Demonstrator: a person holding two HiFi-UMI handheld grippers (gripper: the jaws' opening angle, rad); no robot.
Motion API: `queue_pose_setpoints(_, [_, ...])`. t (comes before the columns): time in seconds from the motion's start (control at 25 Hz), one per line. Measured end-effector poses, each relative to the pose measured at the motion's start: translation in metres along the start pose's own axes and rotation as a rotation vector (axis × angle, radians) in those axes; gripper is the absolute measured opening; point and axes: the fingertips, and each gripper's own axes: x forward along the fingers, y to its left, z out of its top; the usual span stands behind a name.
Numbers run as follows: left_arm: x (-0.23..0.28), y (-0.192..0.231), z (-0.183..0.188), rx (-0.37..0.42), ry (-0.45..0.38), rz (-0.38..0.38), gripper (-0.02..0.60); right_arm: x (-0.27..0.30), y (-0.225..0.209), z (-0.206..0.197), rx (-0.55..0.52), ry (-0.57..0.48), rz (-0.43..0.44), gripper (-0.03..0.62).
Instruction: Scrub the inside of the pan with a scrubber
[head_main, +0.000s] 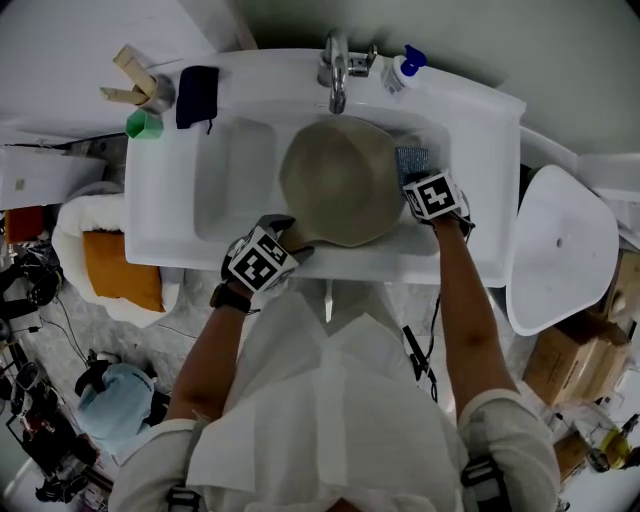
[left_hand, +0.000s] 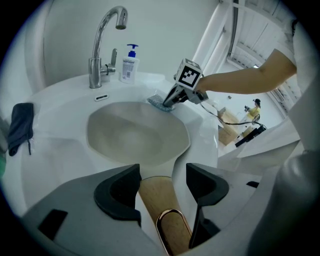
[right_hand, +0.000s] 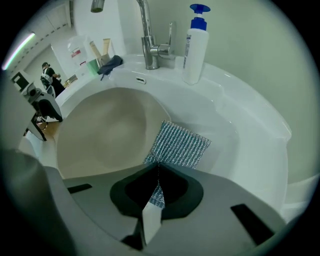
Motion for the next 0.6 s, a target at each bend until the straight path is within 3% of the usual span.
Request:
queue_pose_setpoints(0.28, [0.001, 0.001, 0.003, -0.009, -0.005, -0.002, 0.299, 0.011, -0.009, 0.026, -0.103, 0.001, -0.016, 0.015])
queue_pose_setpoints(0.44, [0.001, 0.001, 0.003, -0.015, -0.004, 0.001, 0.299, 0.022, 0.002, 0.035, -0.122, 0.041, 0.035, 0.015])
queue_pose_setpoints(0.6, [0.001, 0.002, 0.005, -0.017, -0.008, 0.003, 0.299, 0.024, -0.006, 0.065, -0.226, -0.009, -0.025, 0.015])
